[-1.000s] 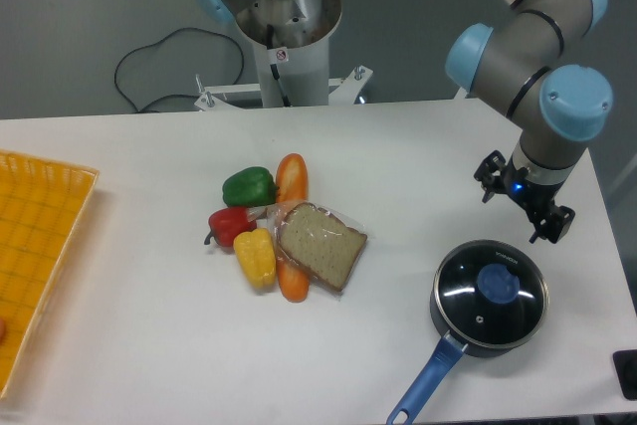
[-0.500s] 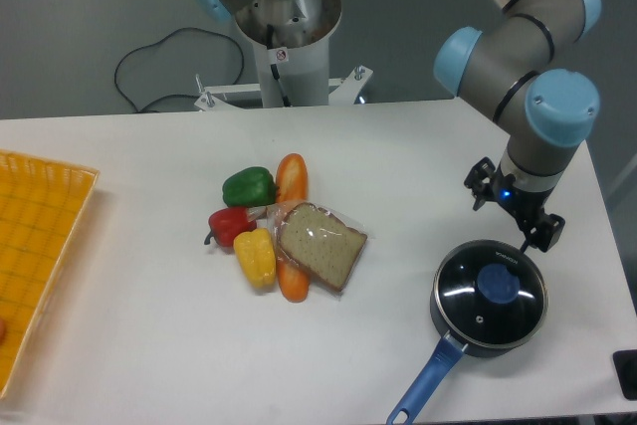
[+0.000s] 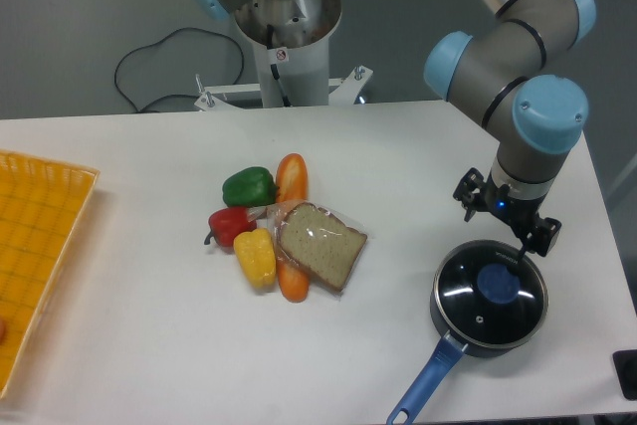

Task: Open the lid
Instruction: 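Lower the open gripper down over the blue knob of the pot lid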

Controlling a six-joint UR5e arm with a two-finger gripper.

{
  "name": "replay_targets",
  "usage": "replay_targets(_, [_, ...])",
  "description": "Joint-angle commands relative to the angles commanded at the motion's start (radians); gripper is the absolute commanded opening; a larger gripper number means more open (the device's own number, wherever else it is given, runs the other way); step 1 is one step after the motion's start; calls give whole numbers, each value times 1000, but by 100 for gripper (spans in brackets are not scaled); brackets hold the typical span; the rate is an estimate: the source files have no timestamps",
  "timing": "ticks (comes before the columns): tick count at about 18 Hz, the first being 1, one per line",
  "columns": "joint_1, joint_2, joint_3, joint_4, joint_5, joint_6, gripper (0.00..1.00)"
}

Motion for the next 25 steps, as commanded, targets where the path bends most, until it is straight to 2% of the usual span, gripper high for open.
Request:
replay_targets(2, [-3,-38,67,-26,3,2,100])
replay_targets(4, [-15,-69,133,-84,3,-2,100])
replay_targets(9, [-18,-103,229,-184,-20,-3,100])
replay_targets(14, [-18,-150,314,-222,-64,-35,100])
replay_targets(25, [-31,-176,318,-218,-74,-58,100])
